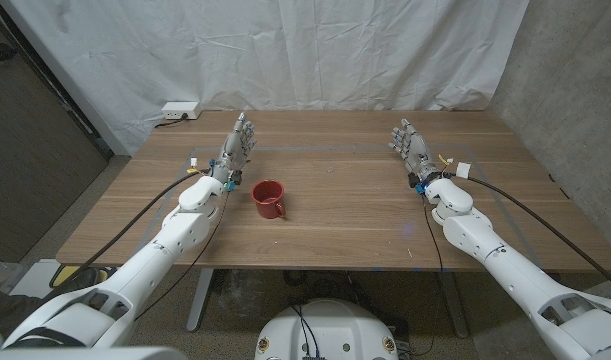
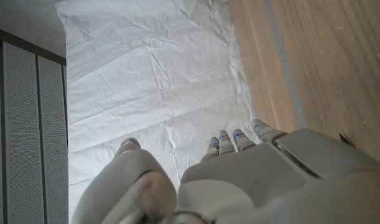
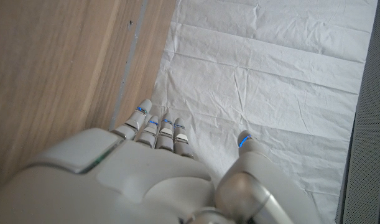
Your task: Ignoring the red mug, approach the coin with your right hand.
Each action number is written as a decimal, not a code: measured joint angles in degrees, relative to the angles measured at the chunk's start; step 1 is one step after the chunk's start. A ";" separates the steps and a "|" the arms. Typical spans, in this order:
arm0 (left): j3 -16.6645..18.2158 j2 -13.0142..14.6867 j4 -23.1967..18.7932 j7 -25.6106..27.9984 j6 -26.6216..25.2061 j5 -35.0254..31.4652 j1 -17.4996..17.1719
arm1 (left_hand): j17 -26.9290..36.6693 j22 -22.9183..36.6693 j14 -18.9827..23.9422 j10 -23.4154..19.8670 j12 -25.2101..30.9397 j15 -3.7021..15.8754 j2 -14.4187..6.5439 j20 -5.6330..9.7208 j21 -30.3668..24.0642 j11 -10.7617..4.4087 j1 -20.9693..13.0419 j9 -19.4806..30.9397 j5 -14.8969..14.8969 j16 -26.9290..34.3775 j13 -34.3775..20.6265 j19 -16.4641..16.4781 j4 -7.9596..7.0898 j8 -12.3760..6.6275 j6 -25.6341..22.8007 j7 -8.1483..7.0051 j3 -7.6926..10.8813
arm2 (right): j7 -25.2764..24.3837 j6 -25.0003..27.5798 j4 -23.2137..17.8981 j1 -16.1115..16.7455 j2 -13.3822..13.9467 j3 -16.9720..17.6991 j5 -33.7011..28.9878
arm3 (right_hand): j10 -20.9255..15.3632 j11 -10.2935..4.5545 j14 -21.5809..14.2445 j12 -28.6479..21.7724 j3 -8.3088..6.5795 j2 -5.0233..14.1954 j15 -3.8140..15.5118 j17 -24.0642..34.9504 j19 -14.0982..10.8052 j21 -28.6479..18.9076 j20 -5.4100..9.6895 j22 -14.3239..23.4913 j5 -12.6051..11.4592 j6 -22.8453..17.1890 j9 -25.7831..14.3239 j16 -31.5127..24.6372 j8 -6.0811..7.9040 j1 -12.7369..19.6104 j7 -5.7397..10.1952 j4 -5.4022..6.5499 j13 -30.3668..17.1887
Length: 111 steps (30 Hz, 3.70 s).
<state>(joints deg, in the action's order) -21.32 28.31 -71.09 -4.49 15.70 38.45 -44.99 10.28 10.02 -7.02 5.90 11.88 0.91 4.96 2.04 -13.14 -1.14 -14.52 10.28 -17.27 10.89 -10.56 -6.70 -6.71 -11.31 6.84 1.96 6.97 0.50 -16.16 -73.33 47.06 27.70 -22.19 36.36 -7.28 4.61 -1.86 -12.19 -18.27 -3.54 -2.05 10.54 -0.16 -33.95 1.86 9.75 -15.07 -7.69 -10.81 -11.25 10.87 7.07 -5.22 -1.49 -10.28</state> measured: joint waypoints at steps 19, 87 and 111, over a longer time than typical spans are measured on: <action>-0.85 0.56 -0.37 -0.95 -2.29 -0.25 1.56 | -0.01 -0.01 0.20 -0.32 0.00 -0.19 -0.23 0.00 0.24 0.32 -0.22 -0.01 -0.39 0.00 0.01 0.01 0.00 0.00 -0.31 0.30 0.00 | 0.76 -2.61 -0.95 0.58 -0.04 -0.52 -1.21 | -0.82 -0.42 -0.63 0.00 -0.24 0.39 -0.01 -0.01 -0.74 0.48 0.09 -0.01 0.00 -1.03 0.01 -0.22 0.44 0.37 0.41 -0.24 0.01; -0.90 1.88 0.62 -4.35 -2.38 0.03 2.32 | -0.02 -0.02 0.48 -0.63 -0.01 -0.47 -2.27 0.00 0.90 0.62 -2.26 -0.03 -0.39 -0.01 0.02 0.02 0.58 0.00 -0.52 0.51 0.24 | -0.54 -6.75 -3.43 -3.26 -1.64 -4.38 -9.54 | -2.35 -0.93 -1.95 -0.45 -0.40 1.23 0.52 -0.14 -2.27 2.39 0.19 -0.02 0.00 -2.45 0.13 -0.21 0.44 1.94 1.24 -1.35 0.02; -0.70 3.61 -3.32 -2.59 -3.56 -0.38 0.61 | -0.03 -0.02 0.89 -1.36 -0.01 -0.05 -2.72 0.01 0.90 0.31 -2.71 -0.03 -0.39 -0.01 0.02 0.65 1.04 0.00 -1.33 0.09 0.23 | -1.98 -9.35 -2.27 -4.99 -2.41 -5.84 -14.94 | -2.65 -1.24 -4.86 -0.45 -0.40 1.68 0.83 0.00 -4.91 2.83 0.19 -0.03 0.00 -2.54 0.13 -0.84 0.44 2.39 2.37 -1.83 0.02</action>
<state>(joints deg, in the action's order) -22.02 31.92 -74.41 -7.08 12.14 38.07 -44.38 10.26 9.99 -6.13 4.55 11.87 0.86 2.25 2.05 -12.24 -0.83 -17.23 10.25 -17.65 10.88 -10.53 -6.05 -5.67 -11.31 5.51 2.05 7.21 -1.48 -25.51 -75.60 42.08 25.30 -28.03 21.42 -9.93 3.37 -6.72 -12.64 -18.67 -1.86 -1.22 10.54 -5.07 -31.12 2.05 9.73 -15.07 -10.23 -10.68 -12.09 11.31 9.46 -2.85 -3.32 -10.25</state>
